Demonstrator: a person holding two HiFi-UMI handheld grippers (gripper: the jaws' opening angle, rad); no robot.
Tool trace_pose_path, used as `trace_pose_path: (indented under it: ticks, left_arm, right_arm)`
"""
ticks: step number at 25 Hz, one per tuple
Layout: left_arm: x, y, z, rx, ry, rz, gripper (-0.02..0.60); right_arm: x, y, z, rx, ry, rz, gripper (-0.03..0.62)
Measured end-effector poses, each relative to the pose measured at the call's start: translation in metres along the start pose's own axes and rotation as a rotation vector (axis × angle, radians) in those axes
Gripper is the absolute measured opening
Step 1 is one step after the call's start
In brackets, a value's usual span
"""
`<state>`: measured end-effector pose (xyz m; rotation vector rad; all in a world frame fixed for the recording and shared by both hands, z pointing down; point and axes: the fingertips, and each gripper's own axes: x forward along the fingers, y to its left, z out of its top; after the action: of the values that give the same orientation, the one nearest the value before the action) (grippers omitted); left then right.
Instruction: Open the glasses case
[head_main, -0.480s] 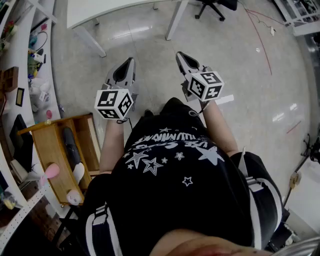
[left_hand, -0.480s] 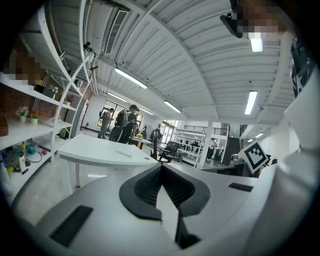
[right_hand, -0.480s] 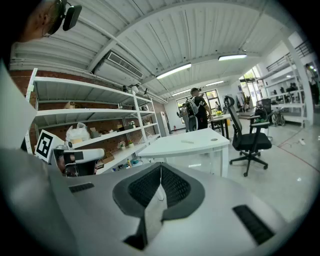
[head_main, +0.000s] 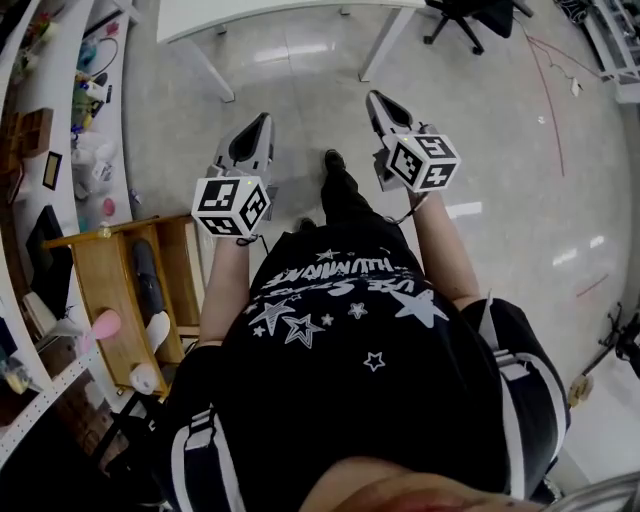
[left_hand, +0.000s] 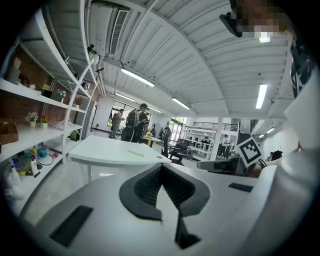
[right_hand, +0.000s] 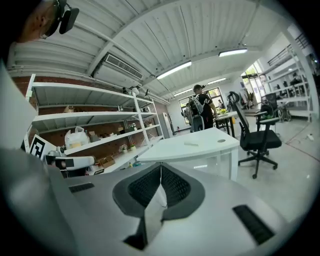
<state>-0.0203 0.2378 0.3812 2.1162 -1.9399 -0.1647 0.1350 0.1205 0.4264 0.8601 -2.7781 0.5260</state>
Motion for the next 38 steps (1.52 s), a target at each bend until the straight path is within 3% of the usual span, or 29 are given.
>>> trace_pose_path:
  ticks: [14, 29, 38]
  left_arm:
    - [0.126, 0.045, 0.031, 0.051, 0.025, 0.053, 0.012]
    - [0.235, 0.062, 0.054, 0.079, 0.008, 0.157, 0.012]
    - [0.267, 0.064, 0.059, 0.097, 0.011, 0.176, 0.012]
  right_arm:
    - [0.108, -0.084, 0.054, -0.015, 0.002, 0.039, 0.009]
    - [0.185, -0.165, 0.1, -0.021, 0.026, 0.103, 0.009]
    - [0.207, -0.179, 0.104, -0.048, 0.023, 0.134, 0.009]
